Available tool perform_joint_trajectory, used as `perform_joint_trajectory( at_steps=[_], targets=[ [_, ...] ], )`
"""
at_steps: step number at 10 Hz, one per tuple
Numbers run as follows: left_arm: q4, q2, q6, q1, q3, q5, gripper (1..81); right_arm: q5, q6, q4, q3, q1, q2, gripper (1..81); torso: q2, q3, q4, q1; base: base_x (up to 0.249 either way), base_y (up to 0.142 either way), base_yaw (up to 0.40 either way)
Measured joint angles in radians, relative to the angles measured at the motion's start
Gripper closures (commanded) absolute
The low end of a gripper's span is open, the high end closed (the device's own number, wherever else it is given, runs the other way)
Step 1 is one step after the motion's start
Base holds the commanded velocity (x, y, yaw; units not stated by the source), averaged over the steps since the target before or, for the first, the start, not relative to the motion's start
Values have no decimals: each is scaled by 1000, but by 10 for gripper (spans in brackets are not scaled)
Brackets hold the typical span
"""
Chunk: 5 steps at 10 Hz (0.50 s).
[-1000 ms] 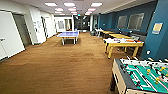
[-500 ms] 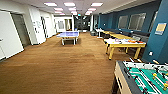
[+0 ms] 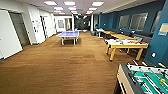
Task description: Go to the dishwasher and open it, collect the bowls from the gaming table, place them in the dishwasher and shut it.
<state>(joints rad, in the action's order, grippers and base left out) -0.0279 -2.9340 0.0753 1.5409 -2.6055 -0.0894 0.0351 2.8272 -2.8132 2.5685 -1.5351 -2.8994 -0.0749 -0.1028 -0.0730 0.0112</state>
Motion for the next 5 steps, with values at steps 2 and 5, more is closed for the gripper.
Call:
perform_joint_trajectory(
  at_steps=[2, 5],
  targets=[
    [0, -3, 0, -33, 0, -15, 10, -14, 0, 0, 0, 37, -3, 10, 1, -1, 0, 2, 187, 0, 0],
    [0, -5, 0, 12, 0, 8, 10, 16, 0, 0, 13, -3, -3, 10, 0, 0, 0, 0, 187, 0, 0]
  ],
)
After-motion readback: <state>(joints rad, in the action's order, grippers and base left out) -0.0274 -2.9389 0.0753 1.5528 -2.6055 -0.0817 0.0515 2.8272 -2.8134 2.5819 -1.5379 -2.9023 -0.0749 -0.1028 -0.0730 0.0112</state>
